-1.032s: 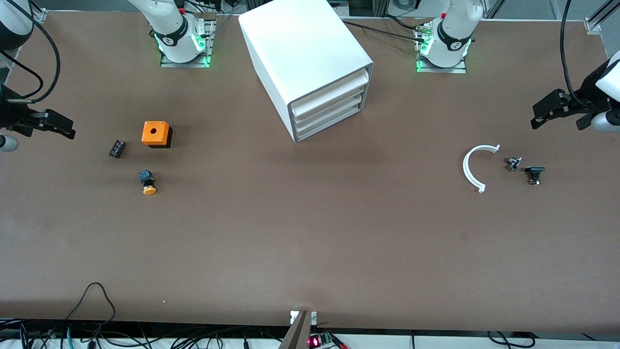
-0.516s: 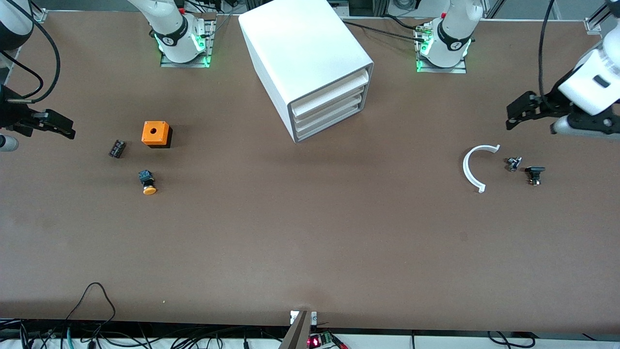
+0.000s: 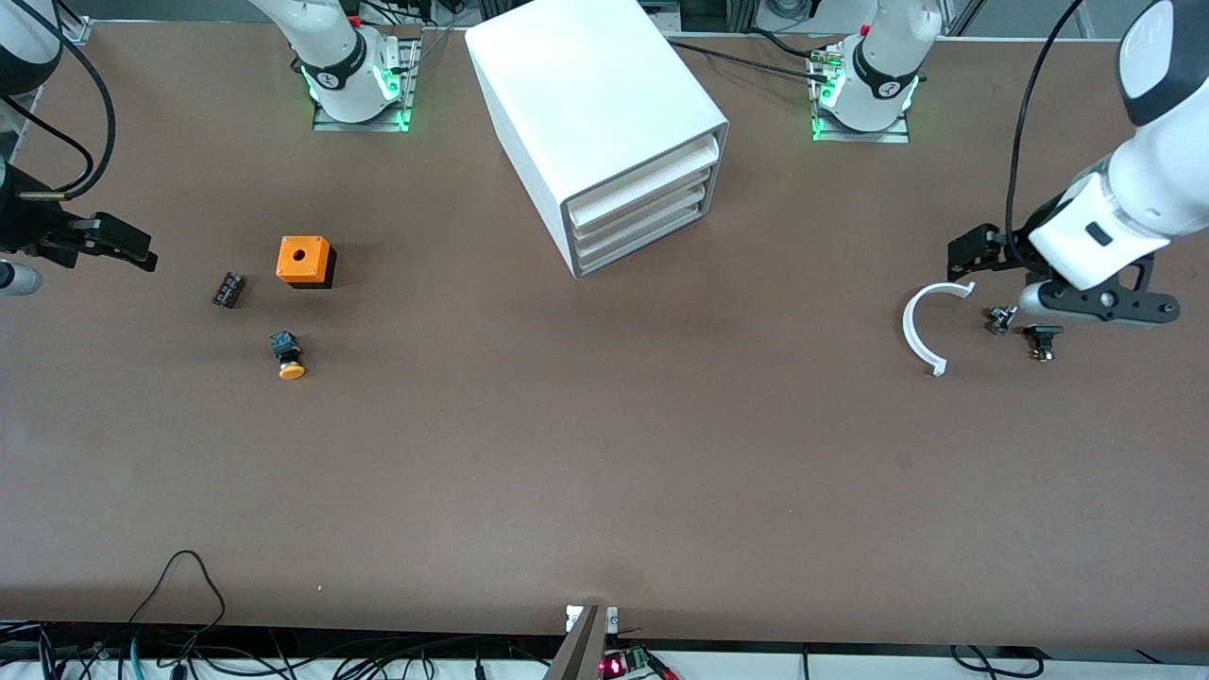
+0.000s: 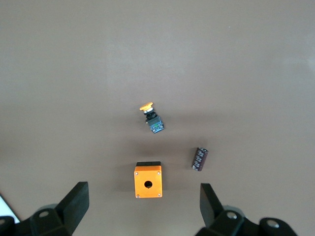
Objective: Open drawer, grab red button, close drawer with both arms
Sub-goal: 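Move the left gripper toward the white cabinet's bottom drawer handle, then grasp the drawer handle with the left gripper and pull it open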
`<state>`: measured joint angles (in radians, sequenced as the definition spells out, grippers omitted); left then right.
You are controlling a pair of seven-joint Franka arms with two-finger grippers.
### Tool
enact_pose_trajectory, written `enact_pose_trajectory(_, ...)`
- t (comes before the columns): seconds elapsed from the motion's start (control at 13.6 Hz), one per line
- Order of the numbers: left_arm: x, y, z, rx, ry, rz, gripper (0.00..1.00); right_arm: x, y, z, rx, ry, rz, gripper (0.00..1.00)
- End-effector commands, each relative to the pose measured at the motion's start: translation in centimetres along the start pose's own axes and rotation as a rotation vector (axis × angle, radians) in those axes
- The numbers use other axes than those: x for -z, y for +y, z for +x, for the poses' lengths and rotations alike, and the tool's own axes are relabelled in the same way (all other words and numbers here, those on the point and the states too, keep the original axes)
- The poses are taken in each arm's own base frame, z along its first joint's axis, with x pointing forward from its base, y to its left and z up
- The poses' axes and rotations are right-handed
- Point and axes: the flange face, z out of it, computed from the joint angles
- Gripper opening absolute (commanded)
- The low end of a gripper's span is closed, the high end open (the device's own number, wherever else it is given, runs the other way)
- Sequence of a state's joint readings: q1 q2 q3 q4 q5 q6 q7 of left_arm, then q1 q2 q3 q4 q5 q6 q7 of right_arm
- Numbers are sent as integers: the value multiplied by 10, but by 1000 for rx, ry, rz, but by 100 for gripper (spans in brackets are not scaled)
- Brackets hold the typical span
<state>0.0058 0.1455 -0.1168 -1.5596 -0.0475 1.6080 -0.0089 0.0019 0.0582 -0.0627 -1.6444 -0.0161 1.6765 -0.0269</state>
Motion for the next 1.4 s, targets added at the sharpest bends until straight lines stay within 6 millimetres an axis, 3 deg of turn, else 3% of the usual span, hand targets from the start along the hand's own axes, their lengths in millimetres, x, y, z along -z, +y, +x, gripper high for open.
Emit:
enact_pose_trajectory(0.0,-18,6,6,-29,-36,-44,100,2,-1,-4,3,0,17,100)
enact_pose_trajectory(0.15,-42,5,15,-37,-82,-112,100,3,-3,-5,6,0,17,100)
enact_pose_trajectory(0.37,-100,11,23,-39,-183,-209,100,1,-9,-6,23,-15,19,100)
enact_pose_trajectory(0.52,-146,18,19,-54,-241,-308,100,2,-27,-7,57,-24,18,100)
enact_pose_trajectory(0.81,-252,43,-18,-10,-312,-589,100,7,-49,-8,96,-16,19,100)
enact_pose_trajectory(1.03,-295,69,-43,-68,-352,-693,100,9,-65,-12,116,-33,56,100)
enact_pose_trajectory(1.33,-347,122,-90,-53,-390,-929,100,9,-66,-13,117,-36,56,100)
